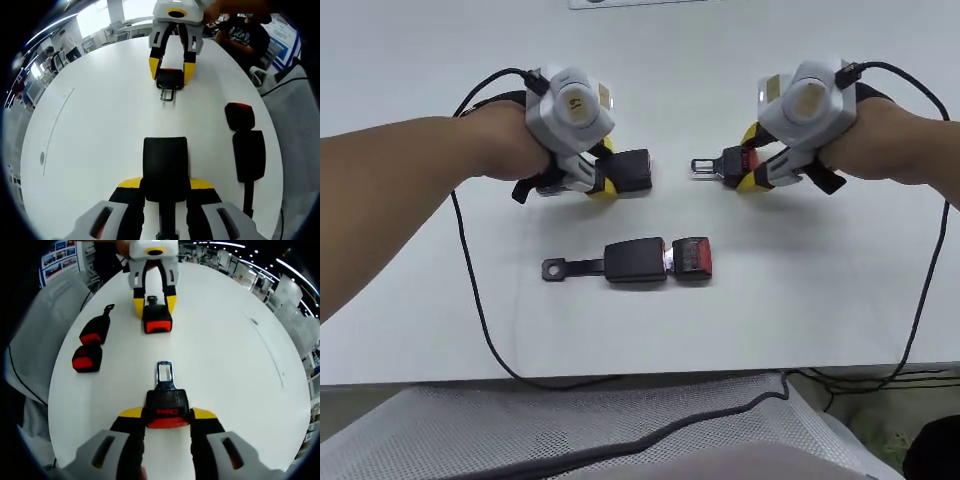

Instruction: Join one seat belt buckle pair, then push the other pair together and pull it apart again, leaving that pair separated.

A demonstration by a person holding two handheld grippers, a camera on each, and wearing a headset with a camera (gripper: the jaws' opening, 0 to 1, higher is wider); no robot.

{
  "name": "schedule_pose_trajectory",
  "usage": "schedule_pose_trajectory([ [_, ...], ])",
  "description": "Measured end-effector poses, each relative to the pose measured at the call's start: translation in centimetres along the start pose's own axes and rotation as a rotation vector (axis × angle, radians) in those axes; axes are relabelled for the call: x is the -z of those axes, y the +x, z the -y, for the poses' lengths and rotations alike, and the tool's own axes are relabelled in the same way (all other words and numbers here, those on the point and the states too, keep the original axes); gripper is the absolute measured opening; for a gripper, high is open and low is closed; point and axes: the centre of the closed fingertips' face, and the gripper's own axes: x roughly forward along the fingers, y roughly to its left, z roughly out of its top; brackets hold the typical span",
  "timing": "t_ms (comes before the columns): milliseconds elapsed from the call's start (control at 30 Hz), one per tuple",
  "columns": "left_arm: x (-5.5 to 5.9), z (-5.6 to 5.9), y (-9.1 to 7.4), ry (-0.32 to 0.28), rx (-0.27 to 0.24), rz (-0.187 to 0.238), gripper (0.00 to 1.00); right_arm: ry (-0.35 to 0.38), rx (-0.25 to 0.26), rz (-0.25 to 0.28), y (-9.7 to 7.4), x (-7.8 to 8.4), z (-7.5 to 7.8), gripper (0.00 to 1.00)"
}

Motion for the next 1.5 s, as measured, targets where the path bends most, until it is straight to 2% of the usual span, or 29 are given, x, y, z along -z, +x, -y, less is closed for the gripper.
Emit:
schedule_pose_trajectory([
  [300,0.0,0.0,0.0,-0.002,-0.001,-0.006,0.32,0.037,0.012,-0.044,-2.1,3.9,0.4,0.36],
  [433,0.1,-0.1,0.0,-0.003,-0.002,-0.007,0.32,0.054,0.012,-0.057,-2.6,4.8,0.3,0.36],
  [633,0.1,-0.1,0.1,-0.004,-0.007,-0.009,0.32,0.047,0.015,-0.085,-2.6,4.9,0.3,0.36],
  [800,0.2,-0.2,0.1,-0.038,-0.021,-0.02,0.33,0.028,0.053,-0.111,-2.6,4.8,0.6,0.43],
  [867,0.2,-0.2,0.0,-0.043,-0.029,-0.017,0.33,0.022,0.088,-0.122,-2.8,4.8,1.0,0.46],
  [1033,0.0,-0.1,-0.1,0.034,-0.064,-0.016,0.33,0.021,0.093,-0.131,-2.9,4.6,0.2,0.46],
  [1067,0.0,0.0,-0.1,0.048,-0.066,-0.02,0.34,0.016,0.095,-0.129,-3.1,4.6,0.0,0.46],
  [1133,-0.3,0.0,-0.6,0.037,-0.083,-0.006,0.38,0.021,0.111,-0.116,-3.7,4.3,-0.2,0.46],
  [1233,-0.8,-0.1,-1.5,0.017,-0.104,0.013,0.41,0.066,0.148,-0.071,-4.8,3.7,-0.3,0.47],
  [1367,-0.7,0.3,-3.0,-0.003,-0.136,0.027,0.44,0.107,0.185,-0.019,-6.1,2.7,-1.1,0.48],
  [1433,-0.8,0.9,-4.0,-0.077,-0.159,0.069,0.47,0.146,0.203,0.023,-6.8,2.0,-1.9,0.49],
  [1467,-1.4,1.4,-4.6,-0.124,-0.166,0.129,0.49,0.184,0.186,0.051,-6.9,1.6,-2.8,0.49],
  [1500,-1.6,1.7,-5.1,-0.14,-0.17,0.152,0.5,0.201,0.174,0.062,-7.0,1.4,-3.5,0.49],
])
